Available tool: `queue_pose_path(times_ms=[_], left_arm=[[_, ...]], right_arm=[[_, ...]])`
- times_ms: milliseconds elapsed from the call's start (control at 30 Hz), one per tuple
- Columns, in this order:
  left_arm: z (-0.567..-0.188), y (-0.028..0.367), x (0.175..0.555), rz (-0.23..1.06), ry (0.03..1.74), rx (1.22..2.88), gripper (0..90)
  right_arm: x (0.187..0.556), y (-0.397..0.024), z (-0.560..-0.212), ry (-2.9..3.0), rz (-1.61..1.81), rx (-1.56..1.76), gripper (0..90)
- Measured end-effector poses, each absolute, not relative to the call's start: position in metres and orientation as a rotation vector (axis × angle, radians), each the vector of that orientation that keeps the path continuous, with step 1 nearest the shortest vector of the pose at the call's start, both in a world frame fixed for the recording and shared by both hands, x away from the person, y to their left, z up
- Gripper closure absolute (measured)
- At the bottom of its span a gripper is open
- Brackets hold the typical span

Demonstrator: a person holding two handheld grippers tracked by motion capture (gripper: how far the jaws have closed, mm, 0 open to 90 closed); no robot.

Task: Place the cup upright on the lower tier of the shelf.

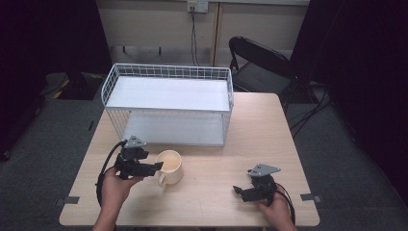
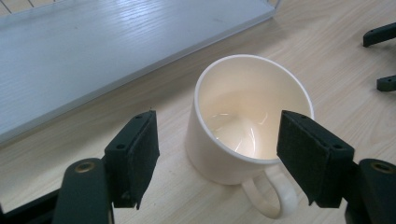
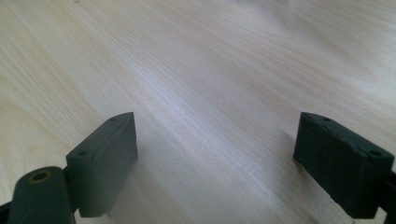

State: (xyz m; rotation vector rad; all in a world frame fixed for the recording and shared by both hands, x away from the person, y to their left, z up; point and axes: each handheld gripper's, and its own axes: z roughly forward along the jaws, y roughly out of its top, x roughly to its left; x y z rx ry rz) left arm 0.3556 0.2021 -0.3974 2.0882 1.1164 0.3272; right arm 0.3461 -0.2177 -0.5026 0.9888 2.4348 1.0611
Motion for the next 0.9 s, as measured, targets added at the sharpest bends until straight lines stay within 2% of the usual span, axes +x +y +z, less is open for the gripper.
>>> queue_pose_path(times_ms=[400, 900], left_arm=[[-0.397, 0.194, 0.362, 0.314, 1.119, 2.114, 31.5], [-0.411, 0.194, 0.374, 0.266, 1.168, 2.129, 40.0]], right_arm=[[0.346, -0.218, -0.503, 2.434, 1.061, 0.989, 12.7], [0.346, -0.218, -0.503, 2.434, 1.061, 0.989, 12.7]])
